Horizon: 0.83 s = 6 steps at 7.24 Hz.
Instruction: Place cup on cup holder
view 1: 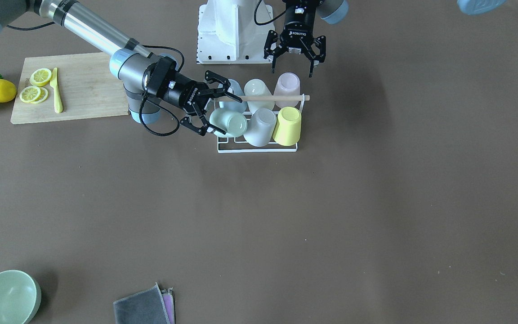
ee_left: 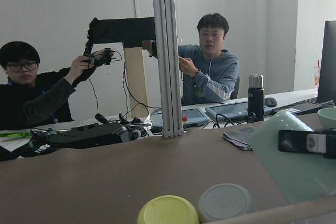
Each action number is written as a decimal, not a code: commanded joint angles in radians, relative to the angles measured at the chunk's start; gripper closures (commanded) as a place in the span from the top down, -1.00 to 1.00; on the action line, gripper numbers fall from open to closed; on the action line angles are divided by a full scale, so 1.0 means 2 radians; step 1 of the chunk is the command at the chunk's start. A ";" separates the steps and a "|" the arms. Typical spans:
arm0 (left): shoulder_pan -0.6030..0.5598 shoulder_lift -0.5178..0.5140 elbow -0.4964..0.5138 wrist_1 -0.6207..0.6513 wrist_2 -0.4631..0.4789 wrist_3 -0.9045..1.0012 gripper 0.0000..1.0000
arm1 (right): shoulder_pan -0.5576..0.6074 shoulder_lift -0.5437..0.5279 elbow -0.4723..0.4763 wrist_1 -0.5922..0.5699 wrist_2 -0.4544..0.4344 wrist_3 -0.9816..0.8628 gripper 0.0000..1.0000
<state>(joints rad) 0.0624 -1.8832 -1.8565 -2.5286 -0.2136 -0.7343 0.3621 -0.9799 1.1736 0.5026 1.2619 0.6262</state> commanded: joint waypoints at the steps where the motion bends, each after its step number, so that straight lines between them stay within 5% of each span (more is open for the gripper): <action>1: -0.010 0.038 -0.081 0.001 -0.042 0.047 0.95 | 0.001 -0.001 0.008 0.000 -0.004 0.001 1.00; 3: -0.125 0.088 -0.133 0.003 -0.211 0.072 0.95 | 0.031 -0.001 0.019 -0.013 -0.004 0.003 1.00; 4: -0.194 0.096 -0.129 0.014 -0.303 0.066 0.95 | 0.060 0.001 0.037 -0.067 -0.002 0.012 1.00; 6: -0.349 0.122 -0.125 0.155 -0.548 0.033 0.95 | 0.105 0.007 0.099 -0.231 0.000 0.018 1.00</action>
<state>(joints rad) -0.4414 -1.6674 -2.1113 -2.3785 -0.9964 -0.6270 0.5141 -0.9713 1.2988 0.2315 1.2591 0.6555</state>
